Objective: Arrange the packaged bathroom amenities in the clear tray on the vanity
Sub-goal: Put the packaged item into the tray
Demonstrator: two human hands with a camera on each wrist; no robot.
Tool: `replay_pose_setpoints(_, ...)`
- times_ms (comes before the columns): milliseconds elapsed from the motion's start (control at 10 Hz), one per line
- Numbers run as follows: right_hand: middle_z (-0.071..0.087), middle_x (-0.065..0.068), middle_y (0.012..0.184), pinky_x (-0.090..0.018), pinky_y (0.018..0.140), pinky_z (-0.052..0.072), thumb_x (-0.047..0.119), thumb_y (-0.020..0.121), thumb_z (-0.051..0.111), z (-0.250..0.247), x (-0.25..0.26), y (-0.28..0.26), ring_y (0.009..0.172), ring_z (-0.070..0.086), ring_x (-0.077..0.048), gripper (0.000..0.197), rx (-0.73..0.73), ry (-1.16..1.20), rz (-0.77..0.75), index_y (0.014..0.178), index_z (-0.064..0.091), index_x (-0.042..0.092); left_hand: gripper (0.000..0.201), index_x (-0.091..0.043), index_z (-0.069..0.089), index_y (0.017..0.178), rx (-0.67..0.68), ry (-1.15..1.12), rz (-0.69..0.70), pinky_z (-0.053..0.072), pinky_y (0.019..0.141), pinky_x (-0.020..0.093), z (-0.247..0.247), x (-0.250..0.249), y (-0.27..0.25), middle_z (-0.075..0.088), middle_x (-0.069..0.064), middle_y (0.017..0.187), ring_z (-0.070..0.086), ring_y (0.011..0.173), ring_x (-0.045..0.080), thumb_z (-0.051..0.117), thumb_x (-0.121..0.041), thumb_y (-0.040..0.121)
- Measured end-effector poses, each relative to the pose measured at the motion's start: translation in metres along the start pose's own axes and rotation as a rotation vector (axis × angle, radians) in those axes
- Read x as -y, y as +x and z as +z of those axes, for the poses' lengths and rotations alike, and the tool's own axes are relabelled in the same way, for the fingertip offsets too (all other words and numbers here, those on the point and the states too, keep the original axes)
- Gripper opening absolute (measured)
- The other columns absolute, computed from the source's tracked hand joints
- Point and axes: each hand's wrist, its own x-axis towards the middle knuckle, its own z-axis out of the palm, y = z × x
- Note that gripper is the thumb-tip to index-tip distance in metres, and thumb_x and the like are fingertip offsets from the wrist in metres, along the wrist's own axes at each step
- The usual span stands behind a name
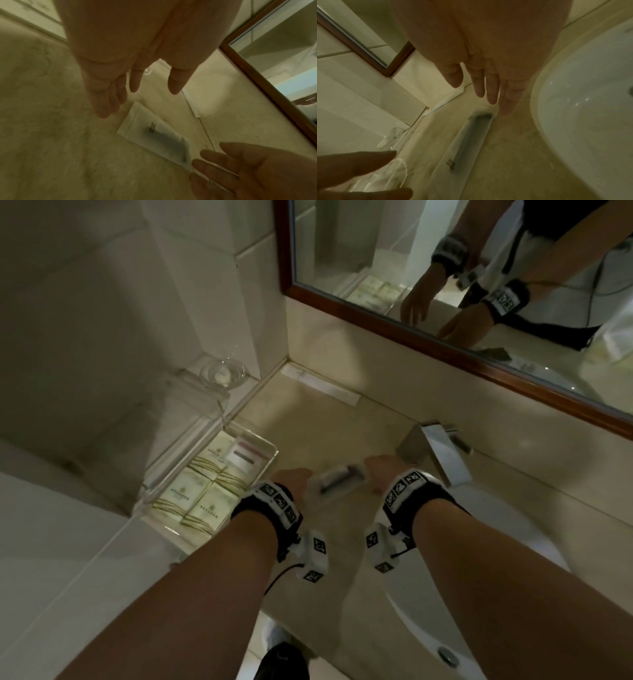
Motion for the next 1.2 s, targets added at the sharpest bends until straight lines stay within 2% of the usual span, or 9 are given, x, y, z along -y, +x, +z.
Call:
replay_pose_setpoints(200,0.049,-0.018,0.145,-0.036,0.102,0.041,0.005,0.097,0.054,0.030,-0.010,-0.003,0.130,0.050,-0.033,0.059,0.076,0.045,-0.086,0.151,0.032,0.014,0.045,-0.005,0.049,0.142,-0.038,-0.034,-0.033,0.045,0.107,0.042,0.016,0.014,0.008,0.054,0.020,0.142,0.054,0.128,0.036,0.051,-0.024,0.101)
replay_pose_setpoints(300,0.052,-0.017,0.142,-0.037,0.103,0.042,0.006,0.098,0.052,0.033,-0.016,-0.012,0.127,0.053,-0.033,0.049,0.103,0.115,-0.050,0.146,0.041,0.011,0.041,-0.008,0.054,0.137,-0.006,-0.031,0.014,0.048,0.101,0.037,0.018,0.019,0.002,0.062,0.016,0.132,0.060,0.120,0.032,0.052,-0.026,0.100)
replay_pose_setpoints(400,0.066,-0.011,0.108,-0.039,0.096,0.050,0.011,0.099,0.052,0.032,-0.018,-0.020,0.096,0.065,-0.026,0.015,0.167,0.172,-0.042,0.107,0.065,0.011,0.039,-0.005,0.058,0.134,-0.011,-0.205,0.007,0.049,0.101,0.039,0.019,0.027,-0.001,0.061,0.019,0.132,0.060,0.120,0.035,0.051,-0.023,0.100)
replay_pose_setpoints(500,0.054,0.001,0.081,-0.039,0.093,0.052,0.015,0.095,0.055,0.040,-0.029,-0.004,0.071,0.055,-0.013,0.021,0.189,0.537,0.058,0.076,0.052,0.023,0.032,-0.009,0.069,0.116,-0.063,-0.284,0.104,0.056,0.090,0.044,0.012,0.028,-0.010,0.070,0.018,0.114,0.067,0.104,0.036,0.057,-0.029,0.094)
replay_pose_setpoints(700,0.058,-0.012,0.089,-0.039,0.061,0.055,0.024,0.095,0.063,0.033,0.022,-0.023,0.068,0.057,-0.025,0.016,0.233,0.635,0.068,0.088,0.057,0.011,0.043,-0.033,0.074,0.102,-0.064,-0.498,0.189,0.060,0.085,0.045,-0.032,0.037,-0.026,0.074,0.002,0.103,0.069,0.097,0.025,0.063,-0.062,0.072)
replay_pose_setpoints(800,0.056,-0.012,0.087,-0.039,0.061,0.054,0.020,0.094,0.064,0.036,0.049,-0.032,0.066,0.053,-0.024,0.008,0.249,0.719,-0.062,0.090,0.061,0.013,0.036,-0.021,0.072,0.107,-0.057,-0.748,0.125,0.062,0.078,0.041,-0.061,0.046,-0.041,0.070,0.009,0.109,0.068,0.096,0.026,0.069,-0.044,0.079)
replay_pose_setpoints(900,0.056,-0.009,0.073,-0.033,0.055,0.051,0.016,0.090,0.068,0.044,0.079,-0.047,0.057,0.050,-0.021,0.008,0.268,0.751,-0.172,0.084,0.067,0.013,0.007,-0.016,0.071,0.089,-0.075,-0.885,0.114,0.060,0.081,0.045,-0.092,0.059,-0.058,0.067,0.011,0.097,0.065,0.087,0.027,0.068,-0.010,0.085)
replay_pose_setpoints(1000,0.051,-0.006,0.061,-0.028,0.053,0.046,0.010,0.090,0.069,0.057,0.111,-0.060,0.047,0.043,-0.017,0.010,0.311,0.744,-0.216,0.080,0.067,0.012,0.010,-0.015,0.069,0.074,-0.105,-0.916,0.087,0.060,0.078,0.047,-0.118,0.087,-0.064,0.064,0.011,0.078,0.064,0.071,0.027,0.075,-0.007,0.071)
replay_pose_setpoints(1200,0.056,-0.009,0.062,-0.030,0.051,0.051,0.010,0.088,0.071,0.088,0.144,-0.070,0.044,0.047,-0.017,0.011,0.347,0.741,-0.275,0.097,0.065,0.008,0.003,-0.007,0.061,0.094,-0.227,-1.071,0.008,0.056,0.049,0.029,-0.143,0.137,-0.062,0.067,0.014,0.085,0.066,0.072,0.025,0.062,-0.009,0.096)
